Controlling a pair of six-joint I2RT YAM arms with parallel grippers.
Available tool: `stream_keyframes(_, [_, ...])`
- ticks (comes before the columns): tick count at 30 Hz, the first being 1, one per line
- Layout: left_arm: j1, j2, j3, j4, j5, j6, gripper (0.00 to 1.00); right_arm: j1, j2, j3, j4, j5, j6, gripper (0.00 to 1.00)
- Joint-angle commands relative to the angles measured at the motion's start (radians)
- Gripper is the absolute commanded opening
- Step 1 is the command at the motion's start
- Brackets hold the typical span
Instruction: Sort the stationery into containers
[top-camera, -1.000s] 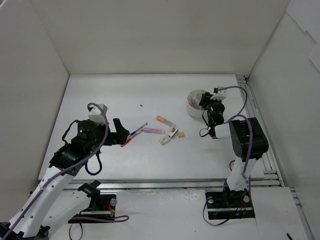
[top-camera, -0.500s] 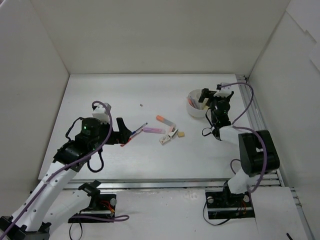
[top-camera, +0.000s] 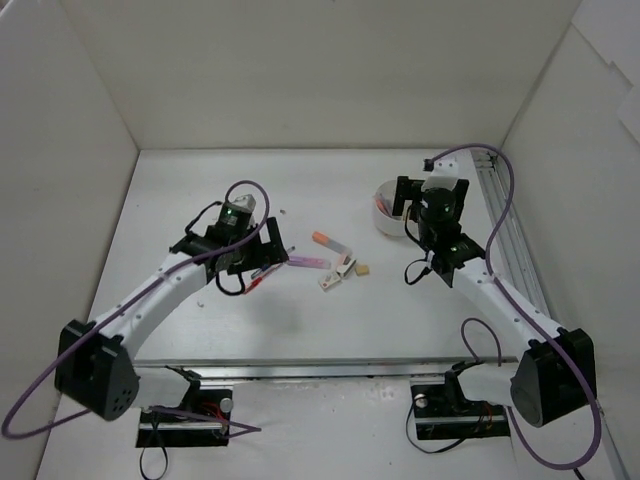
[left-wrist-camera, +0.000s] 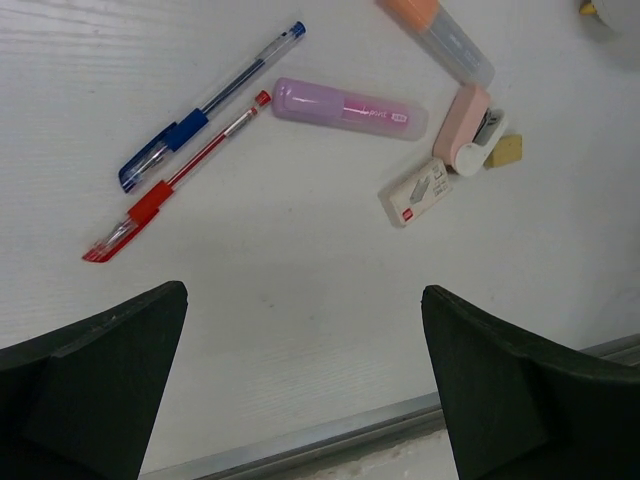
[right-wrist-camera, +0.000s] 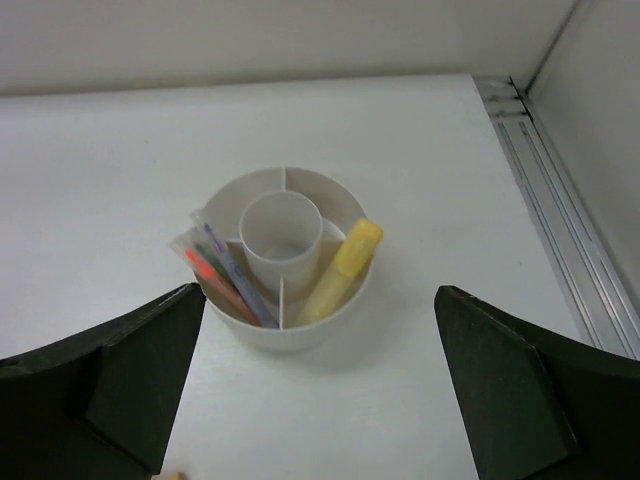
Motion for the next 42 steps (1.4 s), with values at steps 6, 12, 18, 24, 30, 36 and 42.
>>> stream_keyframes(6, [-0.036, 0.29, 0.218, 0.017, -0.011, -0.389, 1.0, 0.05, -0.161, 0.006, -0.304, 0.334, 0.145, 0.98])
stream_keyframes(12, [-0.074, 0.46, 0.375, -0.095, -0.177, -0.559, 1.0, 0.064, -0.289, -0.068, -0.323, 0.408, 0.153, 0.98])
stream_keyframes(18, [-0.123, 0.623, 0.514, -0.17, -0.231, -0.676, 0.99, 0.069, -0.327, -0.096, -0.346, 0.439, 0.147, 0.98])
stream_keyframes(24, [-0.123, 0.64, 0.501, -0.149, -0.238, -0.711, 0.99, 0.093, -0.24, -0.042, -0.327, 0.081, 0.0, 0.98])
stream_keyframes(30, [-0.132, 0.641, 0.478, -0.17, -0.284, -0.766, 0.96, 0.109, -0.208, -0.025, -0.321, 0.1, 0.01, 0.98])
stream_keyframes(36, [-0.143, 0.713, 0.502, -0.167, -0.291, -0.791, 0.85, 0.11, -0.226, -0.045, -0.312, 0.115, 0.013, 0.98])
stream_keyframes(42, [-0.143, 0.772, 0.556, -0.196, -0.304, -0.806, 0.67, 0.119, -0.243, -0.051, -0.317, 0.126, 0.014, 0.98])
